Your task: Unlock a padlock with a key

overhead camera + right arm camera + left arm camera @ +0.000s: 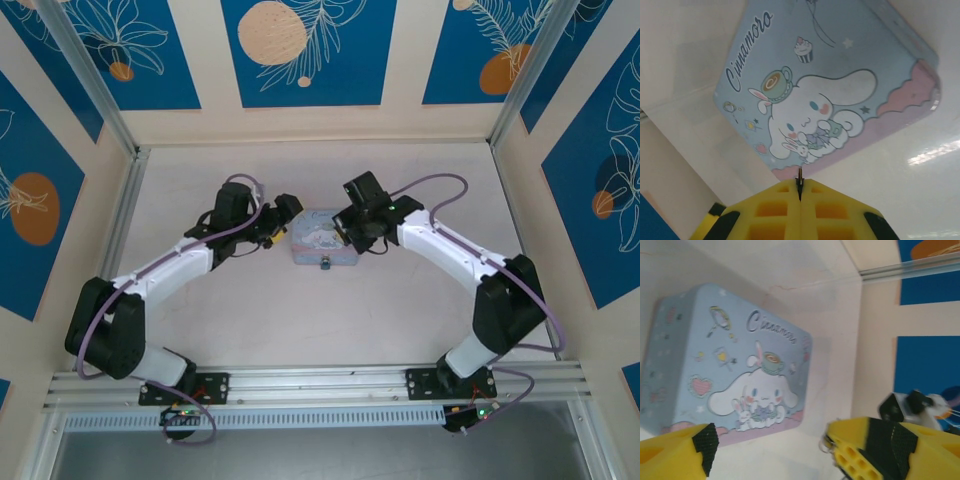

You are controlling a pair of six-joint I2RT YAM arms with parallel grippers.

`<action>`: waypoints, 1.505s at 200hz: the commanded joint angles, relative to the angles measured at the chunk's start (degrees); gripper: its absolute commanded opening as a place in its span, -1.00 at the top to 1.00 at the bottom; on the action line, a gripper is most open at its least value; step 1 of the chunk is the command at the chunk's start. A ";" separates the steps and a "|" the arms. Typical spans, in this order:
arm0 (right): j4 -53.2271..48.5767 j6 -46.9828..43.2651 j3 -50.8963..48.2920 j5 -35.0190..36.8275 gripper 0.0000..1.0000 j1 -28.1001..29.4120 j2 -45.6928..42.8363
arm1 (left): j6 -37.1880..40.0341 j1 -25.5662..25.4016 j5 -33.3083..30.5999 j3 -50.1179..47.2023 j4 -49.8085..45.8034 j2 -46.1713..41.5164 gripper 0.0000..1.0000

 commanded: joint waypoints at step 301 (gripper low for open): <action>19.94 -0.28 -0.49 -1.99 1.00 0.41 6.99 | -20.29 -3.52 5.32 -2.86 20.95 8.14 0.40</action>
